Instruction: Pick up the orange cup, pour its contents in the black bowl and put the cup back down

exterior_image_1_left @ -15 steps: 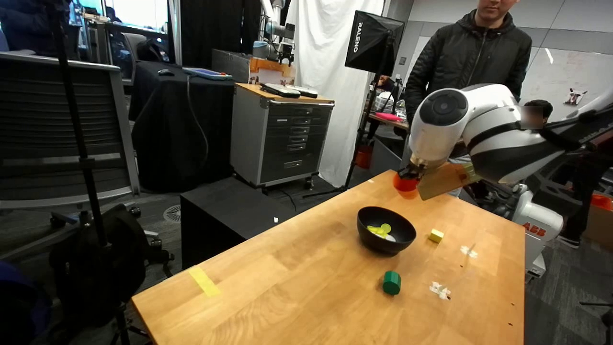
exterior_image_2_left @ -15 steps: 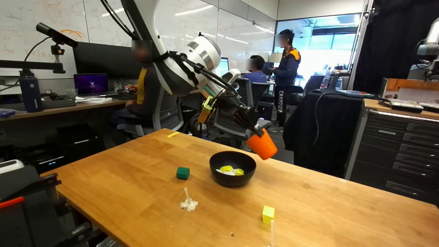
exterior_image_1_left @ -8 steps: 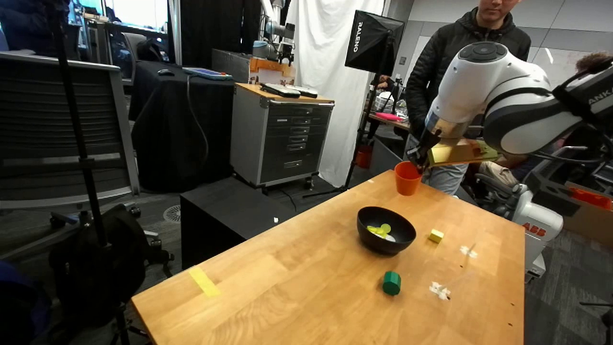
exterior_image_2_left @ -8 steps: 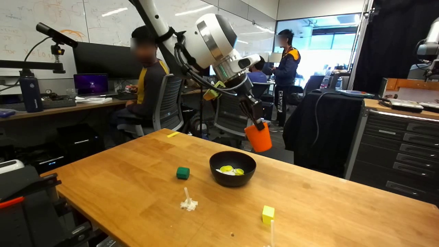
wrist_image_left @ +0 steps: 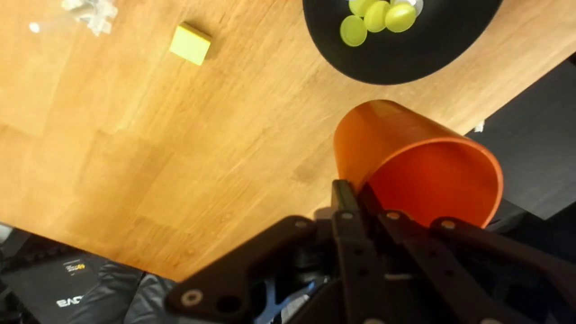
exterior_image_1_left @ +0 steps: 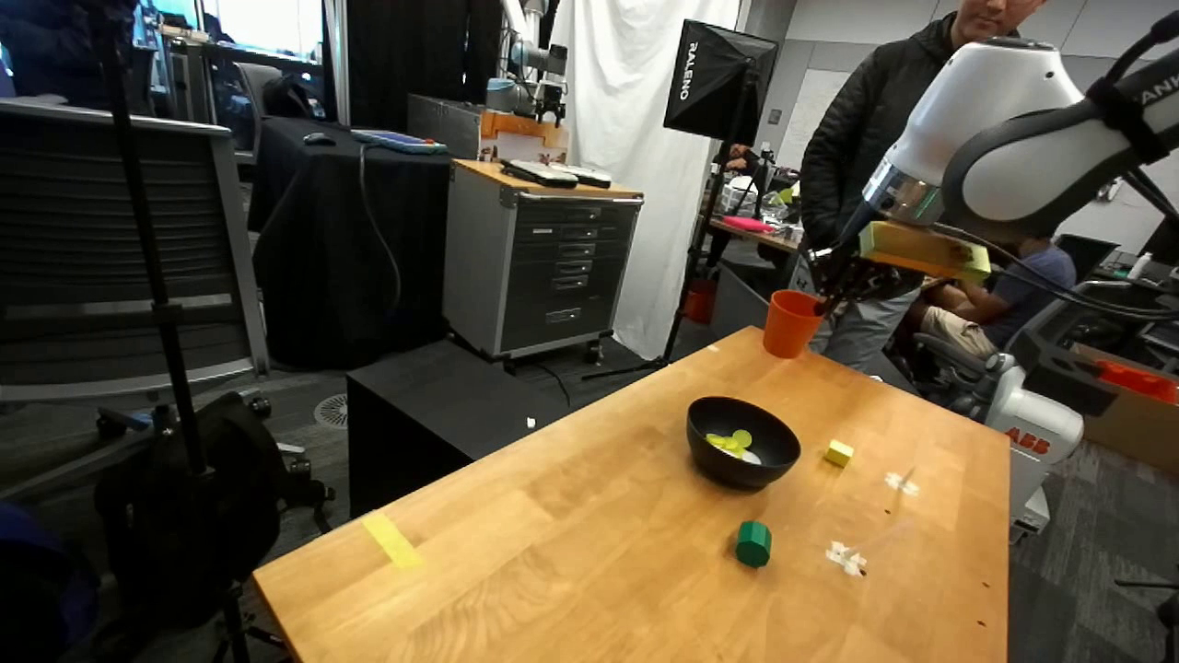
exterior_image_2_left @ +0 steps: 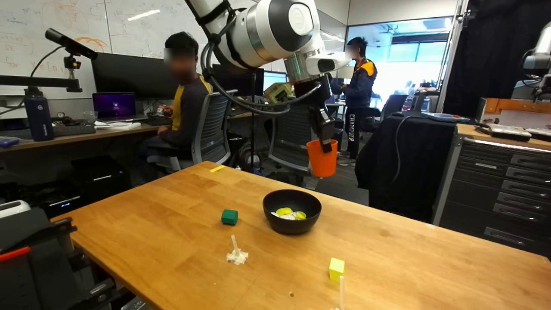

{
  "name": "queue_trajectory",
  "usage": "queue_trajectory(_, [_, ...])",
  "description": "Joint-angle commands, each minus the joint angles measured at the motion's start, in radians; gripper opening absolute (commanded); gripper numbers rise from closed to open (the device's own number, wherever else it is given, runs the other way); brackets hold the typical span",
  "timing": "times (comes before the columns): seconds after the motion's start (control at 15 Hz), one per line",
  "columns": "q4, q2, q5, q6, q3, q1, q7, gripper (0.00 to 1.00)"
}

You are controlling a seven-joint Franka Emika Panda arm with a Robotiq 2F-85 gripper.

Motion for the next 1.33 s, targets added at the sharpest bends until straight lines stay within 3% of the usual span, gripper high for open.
queue_trajectory(0.0, [-0.046, -0.059, 0.260, 0.023, -0.062, 0.056, -0.193, 0.01])
queue_trajectory(0.27, [-0.026, -0.061, 0.478, 0.000, -0.108, 0.080, -0.311, 0.01])
queue_trajectory(0.6, [0.003, -0.040, 0.650, -0.029, -0.166, 0.070, -0.357, 0.01])
queue_trajectory(0.93, [0.019, -0.005, 0.700, -0.032, -0.228, 0.082, -0.326, 0.01])
queue_trajectory(1.27, [0.044, 0.077, 0.677, 0.005, -0.274, 0.106, -0.273, 0.01])
